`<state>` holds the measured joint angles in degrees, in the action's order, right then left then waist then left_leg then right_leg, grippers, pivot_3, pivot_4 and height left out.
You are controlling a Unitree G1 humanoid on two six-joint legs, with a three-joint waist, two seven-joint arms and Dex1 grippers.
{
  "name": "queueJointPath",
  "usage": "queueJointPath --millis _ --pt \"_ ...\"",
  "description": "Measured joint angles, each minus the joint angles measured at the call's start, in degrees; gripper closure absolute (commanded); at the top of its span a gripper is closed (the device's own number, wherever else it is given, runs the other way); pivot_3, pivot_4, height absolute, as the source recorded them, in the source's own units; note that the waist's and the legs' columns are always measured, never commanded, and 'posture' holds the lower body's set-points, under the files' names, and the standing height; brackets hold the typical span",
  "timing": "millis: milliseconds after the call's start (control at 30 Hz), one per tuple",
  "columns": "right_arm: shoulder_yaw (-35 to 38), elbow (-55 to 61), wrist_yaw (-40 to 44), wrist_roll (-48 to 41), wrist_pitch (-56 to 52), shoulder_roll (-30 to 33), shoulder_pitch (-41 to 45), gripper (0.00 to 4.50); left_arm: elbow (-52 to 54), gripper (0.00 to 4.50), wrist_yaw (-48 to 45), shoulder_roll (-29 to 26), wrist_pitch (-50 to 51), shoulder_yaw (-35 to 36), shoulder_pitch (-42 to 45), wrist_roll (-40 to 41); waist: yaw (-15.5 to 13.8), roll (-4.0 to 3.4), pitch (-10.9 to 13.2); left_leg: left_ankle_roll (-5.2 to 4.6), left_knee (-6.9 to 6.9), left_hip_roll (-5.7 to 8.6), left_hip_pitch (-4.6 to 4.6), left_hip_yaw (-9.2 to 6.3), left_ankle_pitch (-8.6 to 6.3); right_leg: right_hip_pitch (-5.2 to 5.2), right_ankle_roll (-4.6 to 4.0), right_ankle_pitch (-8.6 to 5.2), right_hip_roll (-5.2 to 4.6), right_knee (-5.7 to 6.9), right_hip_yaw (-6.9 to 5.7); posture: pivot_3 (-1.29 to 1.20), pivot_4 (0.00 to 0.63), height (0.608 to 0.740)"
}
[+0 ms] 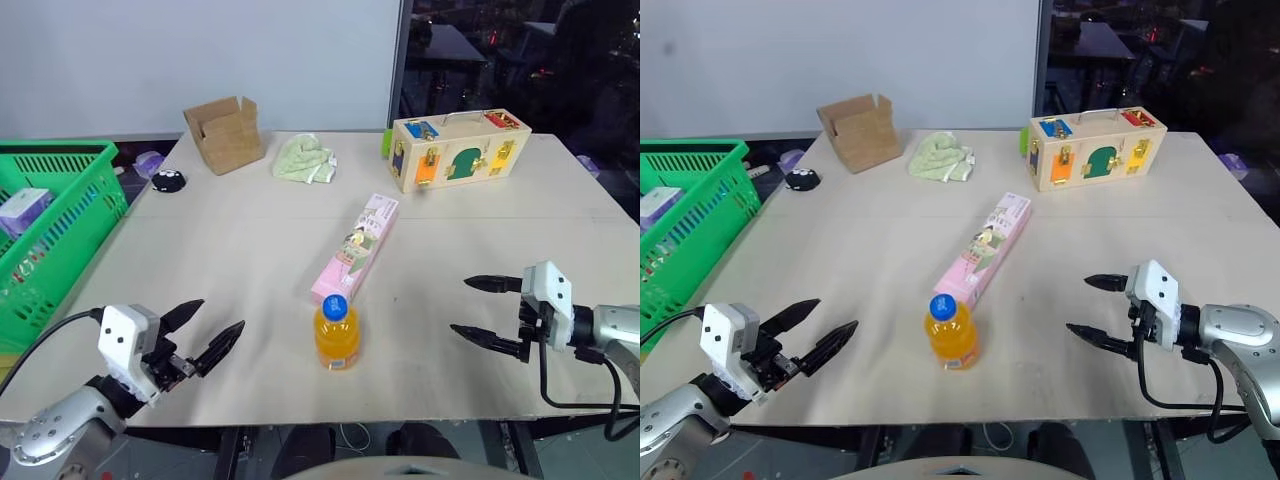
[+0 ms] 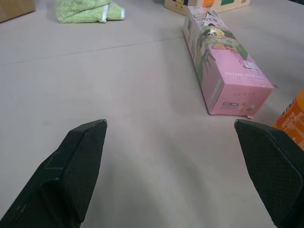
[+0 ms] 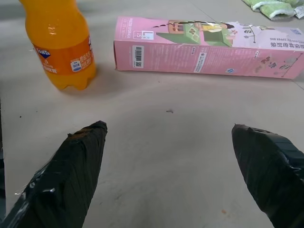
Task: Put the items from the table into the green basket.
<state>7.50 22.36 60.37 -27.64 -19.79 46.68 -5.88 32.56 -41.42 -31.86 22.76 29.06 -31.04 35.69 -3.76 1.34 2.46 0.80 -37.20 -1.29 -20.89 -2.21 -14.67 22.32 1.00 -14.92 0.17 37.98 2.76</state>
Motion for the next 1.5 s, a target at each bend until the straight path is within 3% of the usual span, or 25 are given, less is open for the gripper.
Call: queueJointPath --millis 200,533,833,1067,1167,1233,1367,1433,1467,1500 --pt "-0.24 -0.98 0.15 -3.81 0.05 -4.78 5.78 0.00 5.53 0.02 -2.65 -4.40 0.82 -3.94 2.16 0.78 0.05 -0.06 0.14 -0.01 -0.05 -0.05 0.11 0.16 0.00 -0.07 0.01 0.01 0.01 0.02 0.10 0.16 0.000 0.740" --pt "-0.21 1.92 10.83 -4.45 5.17 0.90 0.27 0.00 10.39 0.02 -6.47 -8.88 -0.50 -15.99 3.48 -4.92 0.21 -0.16 0.15 -0.29 -0.02 0.00 0.15 0.27 -0.18 -0.16 0.24 -0.14 -0.06 -0.04 0.16 0.12 0.000 0.740" --pt "-0.16 6.53 12.95 -6.52 5.02 2.96 -0.17 0.00 2.75 0.02 -8.29 -7.89 -6.48 -24.65 8.81 -12.49 1.01 -0.20 0.16 -0.29 -0.09 0.03 0.16 0.31 -0.18 -0.19 0.25 -0.14 -0.09 -0.06 0.20 0.07 0.000 0.740" --pt "0.18 7.19 13.25 -8.50 5.02 3.23 -0.56 0.00 2.73 0.02 -8.37 -6.34 -8.67 -29.72 8.93 -14.25 1.80 -0.20 0.17 -0.33 -0.08 0.01 0.19 0.34 -0.20 -0.19 0.25 -0.14 -0.07 -0.05 0.22 0.05 0.000 0.740" --pt "-0.34 7.15 12.86 -8.29 5.12 2.45 -0.21 0.00 2.00 0.79 -8.71 -6.22 -8.28 -31.69 12.79 -14.22 1.72 -0.23 0.15 -0.33 -0.12 0.02 0.20 0.33 -0.20 -0.22 0.25 -0.13 -0.07 -0.02 0.20 0.05 0.000 0.740" --pt "-0.92 7.13 12.78 -8.03 5.21 2.10 0.15 0.00 0.60 1.63 -9.39 -6.08 -7.88 -32.06 15.53 -13.80 1.77 -0.26 0.14 -0.33 -0.14 0.01 0.21 0.36 -0.20 -0.24 0.25 -0.13 -0.07 -0.02 0.19 0.04 0.000 0.740" --pt "-1.49 7.05 11.46 -7.65 5.10 0.84 0.93 0.00 1.18 2.18 -8.75 -5.40 -6.84 -31.92 18.00 -12.56 2.39 -0.26 0.09 -0.33 -0.13 0.01 0.20 0.38 -0.20 -0.26 0.26 -0.13 -0.09 -0.04 0.22 0.05 0.000 0.740" --pt "-2.65 6.86 10.41 -7.03 5.19 -0.73 1.98 0.00 0.75 3.19 -7.54 -5.44 -5.89 -31.90 17.48 -13.08 2.91 -0.27 0.09 -0.33 -0.12 0.01 0.20 0.37 -0.20 -0.27 0.27 -0.13 -0.07 -0.04 0.22 0.06 0.000 0.740" --pt "-3.21 6.41 10.19 -6.57 5.29 -1.21 2.24 0.00 0.46 3.50 -7.31 -5.44 -5.66 -31.97 17.04 -13.20 2.98 -0.27 0.09 -0.33 -0.10 0.01 0.21 0.38 -0.20 -0.26 0.27 -0.13 -0.07 -0.04 0.23 0.06 0.000 0.740" --pt "-3.88 5.53 9.56 -6.05 5.43 -2.29 2.75 0.00 0.20 3.50 -6.89 -5.23 -5.43 -31.95 16.83 -13.26 3.08 -0.22 0.12 -0.33 -0.10 -0.02 0.21 0.36 -0.20 -0.26 0.26 -0.13 -0.03 -0.03 0.21 0.06 0.000 0.740"
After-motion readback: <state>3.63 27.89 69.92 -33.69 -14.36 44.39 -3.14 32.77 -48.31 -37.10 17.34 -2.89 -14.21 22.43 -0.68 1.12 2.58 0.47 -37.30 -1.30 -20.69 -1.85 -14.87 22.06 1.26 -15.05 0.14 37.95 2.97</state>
